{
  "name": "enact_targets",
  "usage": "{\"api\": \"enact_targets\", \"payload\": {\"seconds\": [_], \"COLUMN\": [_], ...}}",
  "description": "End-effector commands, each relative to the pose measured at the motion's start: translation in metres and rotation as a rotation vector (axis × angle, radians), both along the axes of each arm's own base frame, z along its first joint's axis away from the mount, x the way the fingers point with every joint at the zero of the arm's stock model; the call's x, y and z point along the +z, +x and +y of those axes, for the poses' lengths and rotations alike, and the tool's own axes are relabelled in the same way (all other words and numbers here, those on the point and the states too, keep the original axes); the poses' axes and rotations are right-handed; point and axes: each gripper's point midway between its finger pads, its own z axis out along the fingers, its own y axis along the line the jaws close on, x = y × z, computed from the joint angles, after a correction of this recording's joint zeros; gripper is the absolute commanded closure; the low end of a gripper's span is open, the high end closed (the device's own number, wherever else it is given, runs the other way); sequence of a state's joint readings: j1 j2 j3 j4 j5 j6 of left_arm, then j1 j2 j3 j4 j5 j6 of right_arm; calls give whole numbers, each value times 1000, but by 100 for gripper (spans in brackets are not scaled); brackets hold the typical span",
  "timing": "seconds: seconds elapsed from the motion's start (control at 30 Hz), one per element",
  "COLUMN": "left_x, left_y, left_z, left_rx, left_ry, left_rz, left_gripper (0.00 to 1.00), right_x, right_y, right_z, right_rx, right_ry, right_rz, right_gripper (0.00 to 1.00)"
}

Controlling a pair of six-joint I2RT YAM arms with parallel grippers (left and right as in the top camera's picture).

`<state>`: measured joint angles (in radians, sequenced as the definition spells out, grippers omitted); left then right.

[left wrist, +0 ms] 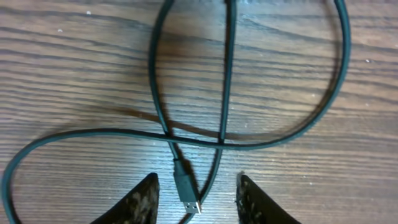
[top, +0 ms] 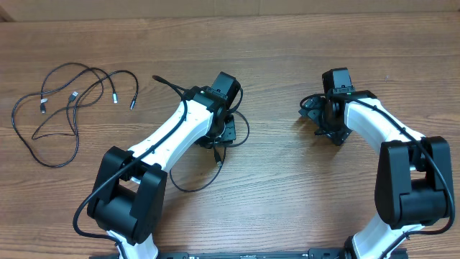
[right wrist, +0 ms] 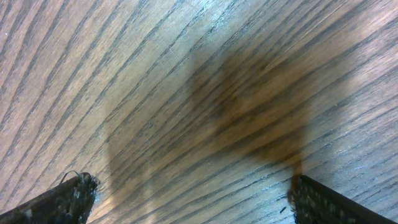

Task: Untangle cables

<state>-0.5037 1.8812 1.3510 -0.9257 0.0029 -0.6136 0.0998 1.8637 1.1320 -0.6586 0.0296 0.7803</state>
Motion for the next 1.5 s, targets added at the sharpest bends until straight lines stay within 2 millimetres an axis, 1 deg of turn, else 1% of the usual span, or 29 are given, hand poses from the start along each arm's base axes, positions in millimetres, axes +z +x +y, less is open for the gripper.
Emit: {"api": "enact_targets", "payload": {"seconds": [0.0, 0.13, 0.27, 0.37, 0.77, 0.97, 1.17, 1.47], "left_x": [-2, -2, -1, -1, -4, -13, -26, -45], "left_y": [7, 11, 14, 16, 20, 20, 19, 14], "left_z": [9, 8, 10, 14, 12, 12, 12, 15], "left_rx": [67, 72, 80, 89, 90, 91, 92, 93], "left_ry": [53, 47, 63, 81, 72, 64, 53, 46], "left_rz": [-28, -43, -59, -71, -91, -105, -123, -134], "left_gripper": [55, 53, 55, 55, 51, 51, 51, 51], "right_x": [-15, -15, -15, -15, -15, -15, -15, -15], "right_y": [-11, -11, -11, -11, -11, -11, -11, -11], "right_z": [-1, -1, -1, -1, -1, -1, -1, -1], "right_rx": [2, 2, 2, 2, 2, 2, 2, 2], "right_ry": [-4, -4, -4, -4, -4, -5, -4, -4], "right_rz": [49, 49, 49, 49, 49, 49, 49, 49], "right_gripper": [0, 0, 0, 0, 0, 0, 0, 0]}}
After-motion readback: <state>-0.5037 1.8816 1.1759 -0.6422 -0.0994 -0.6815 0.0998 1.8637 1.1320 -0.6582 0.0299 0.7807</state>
